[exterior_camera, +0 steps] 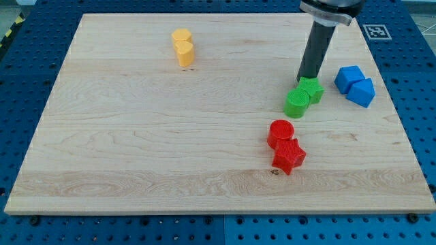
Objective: Move your arm towards top right
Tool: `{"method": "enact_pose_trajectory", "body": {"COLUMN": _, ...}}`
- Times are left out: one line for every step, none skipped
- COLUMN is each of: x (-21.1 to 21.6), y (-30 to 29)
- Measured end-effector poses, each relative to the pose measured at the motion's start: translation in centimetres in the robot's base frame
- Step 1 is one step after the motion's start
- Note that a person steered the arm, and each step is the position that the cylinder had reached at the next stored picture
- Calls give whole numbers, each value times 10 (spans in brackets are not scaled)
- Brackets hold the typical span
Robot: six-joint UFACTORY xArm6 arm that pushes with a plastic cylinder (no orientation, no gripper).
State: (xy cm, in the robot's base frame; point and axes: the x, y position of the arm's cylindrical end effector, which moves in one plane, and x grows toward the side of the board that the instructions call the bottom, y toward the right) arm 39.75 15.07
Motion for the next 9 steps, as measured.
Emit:
{"method": "enact_pose_trajectory", "body": {"x": 4, "y": 3}}
{"method": "enact_pose_trajectory", "body": {"x": 4, "y": 7}}
{"method": "enact_pose_trajectory", "body": {"x": 1, "y": -1}}
{"method": "enact_pose_trajectory", "body": {"x": -8, "y": -32}}
{"method": "enact_pose_trajectory", "body": {"x": -45, "y": -41}}
{"method": "enact_pose_trajectory", "body": {"x": -89, "y": -41}}
{"method": "enact_pose_trajectory", "body": {"x": -126, "y": -39}}
{"method": "enact_pose_trajectory", "body": {"x": -148, "y": -21}}
{"method": "enact_pose_trajectory", "body": {"x": -168, "y": -8}}
